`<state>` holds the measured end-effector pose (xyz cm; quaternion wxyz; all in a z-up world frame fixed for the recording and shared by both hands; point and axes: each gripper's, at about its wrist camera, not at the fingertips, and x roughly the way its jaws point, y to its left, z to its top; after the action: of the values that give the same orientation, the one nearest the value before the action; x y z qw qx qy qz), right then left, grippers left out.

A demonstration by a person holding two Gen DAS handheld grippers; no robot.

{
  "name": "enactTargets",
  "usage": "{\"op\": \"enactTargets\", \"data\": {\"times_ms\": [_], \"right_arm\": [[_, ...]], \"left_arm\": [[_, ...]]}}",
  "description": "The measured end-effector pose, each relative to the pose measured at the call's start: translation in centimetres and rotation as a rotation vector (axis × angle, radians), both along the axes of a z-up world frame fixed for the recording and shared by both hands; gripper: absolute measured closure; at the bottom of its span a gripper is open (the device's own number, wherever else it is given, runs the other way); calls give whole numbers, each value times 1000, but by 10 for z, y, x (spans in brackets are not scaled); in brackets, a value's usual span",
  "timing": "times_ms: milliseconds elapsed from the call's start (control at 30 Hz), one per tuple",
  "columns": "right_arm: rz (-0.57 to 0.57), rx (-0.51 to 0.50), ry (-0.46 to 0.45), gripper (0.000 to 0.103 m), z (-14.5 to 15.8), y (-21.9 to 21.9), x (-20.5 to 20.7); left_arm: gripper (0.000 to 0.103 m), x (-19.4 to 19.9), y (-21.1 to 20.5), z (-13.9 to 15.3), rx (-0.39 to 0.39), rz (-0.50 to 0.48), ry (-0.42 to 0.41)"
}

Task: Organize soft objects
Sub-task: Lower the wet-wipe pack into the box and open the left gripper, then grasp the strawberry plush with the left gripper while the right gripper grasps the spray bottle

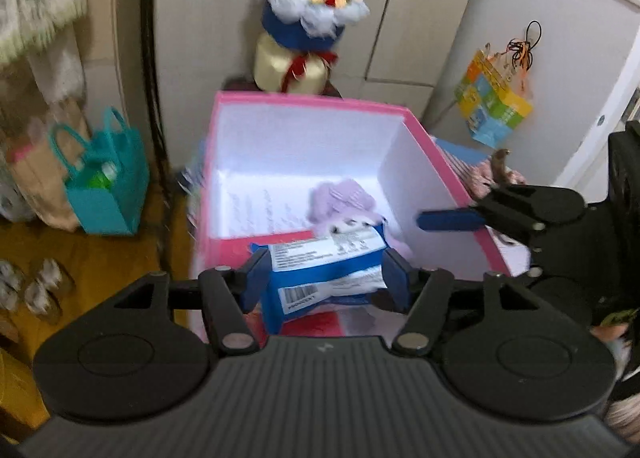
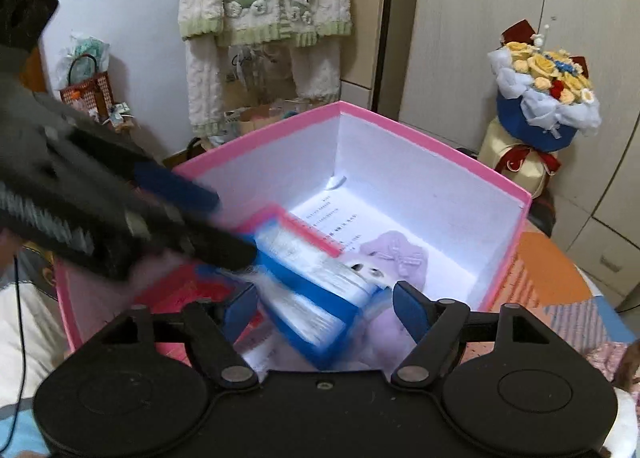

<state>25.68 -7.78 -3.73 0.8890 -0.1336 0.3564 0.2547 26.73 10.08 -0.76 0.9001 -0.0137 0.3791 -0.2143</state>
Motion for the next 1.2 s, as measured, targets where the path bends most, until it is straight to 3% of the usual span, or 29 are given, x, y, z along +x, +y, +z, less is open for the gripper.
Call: {"op": "enactTargets", "data": {"times_ms": [300,767,1033,1200], "right_arm": [[21,99,-29,24,23,-26,-41],[12,155,-122,24,62,-85,-151],[-84,167,-158,22,62,-129,-208],[-149,158,-160,22,55,-152,-231]], "left_arm": [[42,-51,2,25,35,-70,-69],[40,-151,-35,71,56,-261,-156],[40,-188,-73,71,70,-380,-163],[40,-197,-103,62,36,-464,-144]]}}
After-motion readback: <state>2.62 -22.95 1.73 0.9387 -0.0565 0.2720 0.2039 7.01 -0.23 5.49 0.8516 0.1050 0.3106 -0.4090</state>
